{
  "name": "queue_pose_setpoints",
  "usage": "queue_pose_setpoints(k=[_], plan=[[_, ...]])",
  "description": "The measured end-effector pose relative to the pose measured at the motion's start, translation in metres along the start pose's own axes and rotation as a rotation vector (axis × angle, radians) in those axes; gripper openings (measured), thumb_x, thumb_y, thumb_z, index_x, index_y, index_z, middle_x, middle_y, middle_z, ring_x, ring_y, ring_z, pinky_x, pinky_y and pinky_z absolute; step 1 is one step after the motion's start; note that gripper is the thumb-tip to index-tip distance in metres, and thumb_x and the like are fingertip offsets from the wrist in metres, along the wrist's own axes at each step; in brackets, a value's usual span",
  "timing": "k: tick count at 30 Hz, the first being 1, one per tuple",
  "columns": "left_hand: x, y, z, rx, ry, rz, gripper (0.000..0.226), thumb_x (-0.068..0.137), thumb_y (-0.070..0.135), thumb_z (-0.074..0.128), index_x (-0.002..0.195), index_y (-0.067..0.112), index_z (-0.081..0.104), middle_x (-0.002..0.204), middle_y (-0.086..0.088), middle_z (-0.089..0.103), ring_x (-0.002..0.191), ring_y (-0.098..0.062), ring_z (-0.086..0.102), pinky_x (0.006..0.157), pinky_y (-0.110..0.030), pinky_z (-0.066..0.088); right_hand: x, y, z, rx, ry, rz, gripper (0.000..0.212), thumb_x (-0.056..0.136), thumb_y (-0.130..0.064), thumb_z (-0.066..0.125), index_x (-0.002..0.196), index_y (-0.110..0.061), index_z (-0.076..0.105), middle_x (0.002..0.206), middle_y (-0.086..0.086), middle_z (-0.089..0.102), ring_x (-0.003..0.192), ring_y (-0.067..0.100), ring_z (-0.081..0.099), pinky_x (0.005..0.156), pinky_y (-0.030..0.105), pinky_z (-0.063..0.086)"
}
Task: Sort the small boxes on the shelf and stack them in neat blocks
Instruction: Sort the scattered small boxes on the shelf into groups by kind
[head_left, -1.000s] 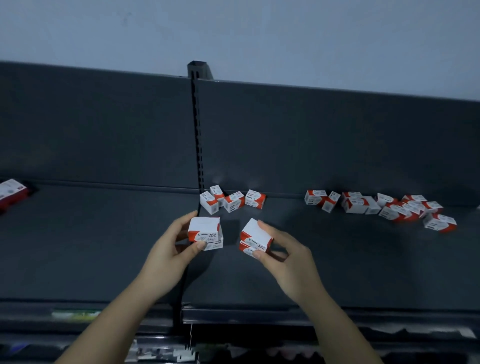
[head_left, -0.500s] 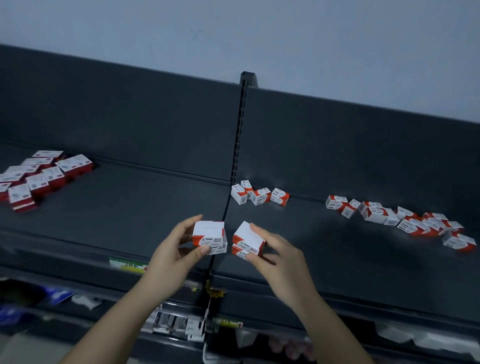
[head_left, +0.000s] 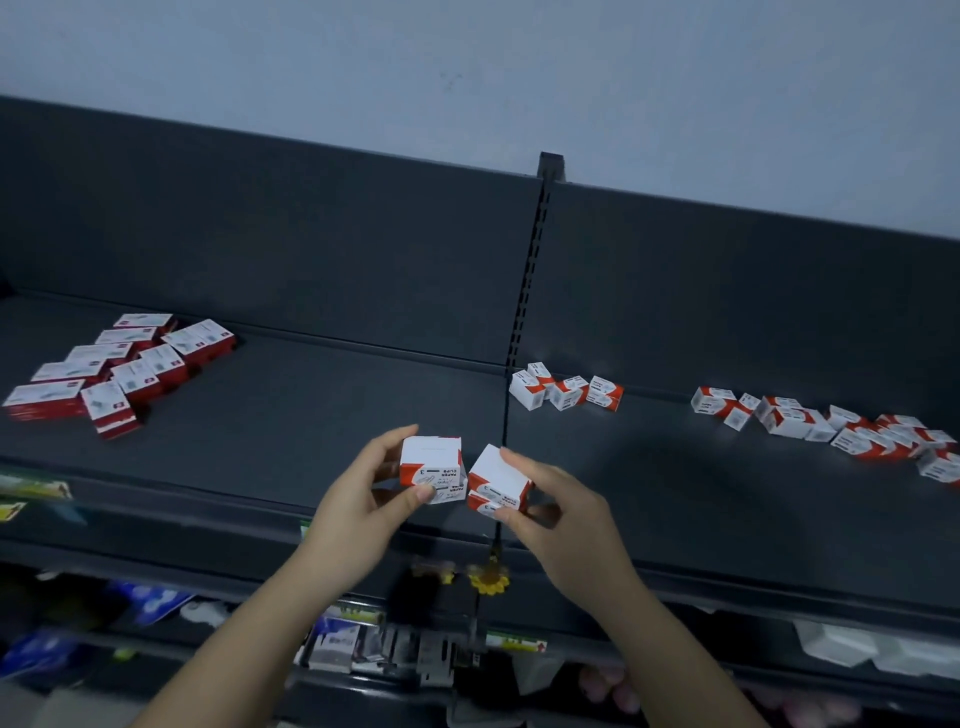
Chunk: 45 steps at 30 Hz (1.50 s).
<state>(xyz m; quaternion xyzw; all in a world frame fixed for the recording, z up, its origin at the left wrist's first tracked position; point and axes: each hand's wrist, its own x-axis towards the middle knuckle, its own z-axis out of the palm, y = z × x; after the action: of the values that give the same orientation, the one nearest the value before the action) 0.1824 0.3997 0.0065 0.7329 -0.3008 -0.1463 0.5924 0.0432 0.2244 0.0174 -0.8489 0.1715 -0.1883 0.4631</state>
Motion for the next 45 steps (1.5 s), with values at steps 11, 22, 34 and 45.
queue_pose_setpoints(k=[11,22,34,45], plan=[[0.054,-0.049,-0.115,0.048,-0.131,0.029,0.053,0.086,0.008,0.071,0.127,0.033,0.051,0.112,0.01,0.067,0.107,-0.003,0.06,0.091,-0.021,0.05,0.052,-0.036,0.111,0.024,0.137,-0.007,0.055,0.083,-0.015,0.077,0.124,-0.047,0.058,0.113,-0.018,0.064,0.103,0.005,0.062,0.09,0.022,0.052],[0.074,-0.096,-0.132,0.108,-0.254,-0.019,0.045,0.083,0.007,0.074,0.117,0.031,0.056,0.101,0.024,0.068,0.098,0.006,0.063,0.084,-0.012,0.046,0.065,-0.018,0.159,-0.171,0.134,0.084,0.054,0.086,-0.015,0.075,0.134,-0.032,0.057,0.121,-0.016,0.059,0.113,0.0,0.055,0.102,0.025,0.045],[0.115,-0.114,-0.128,0.475,-0.206,-0.007,0.035,0.083,0.042,0.071,0.104,0.04,0.044,0.102,0.032,0.054,0.101,0.0,0.044,0.083,-0.028,0.015,0.096,0.007,0.162,-0.331,0.045,0.138,0.048,0.096,-0.028,0.061,0.14,-0.034,0.043,0.131,-0.007,0.047,0.117,0.008,0.048,0.094,0.011,0.035],[0.21,-0.12,-0.105,0.506,-0.12,-0.049,0.033,0.082,0.043,0.072,0.101,0.039,0.045,0.1,0.026,0.059,0.1,-0.007,0.048,0.075,-0.03,0.012,0.193,0.026,0.146,-0.435,0.03,0.195,0.052,0.097,-0.034,0.057,0.145,-0.028,0.038,0.13,0.003,0.047,0.113,0.017,0.052,0.096,0.025,0.042]])
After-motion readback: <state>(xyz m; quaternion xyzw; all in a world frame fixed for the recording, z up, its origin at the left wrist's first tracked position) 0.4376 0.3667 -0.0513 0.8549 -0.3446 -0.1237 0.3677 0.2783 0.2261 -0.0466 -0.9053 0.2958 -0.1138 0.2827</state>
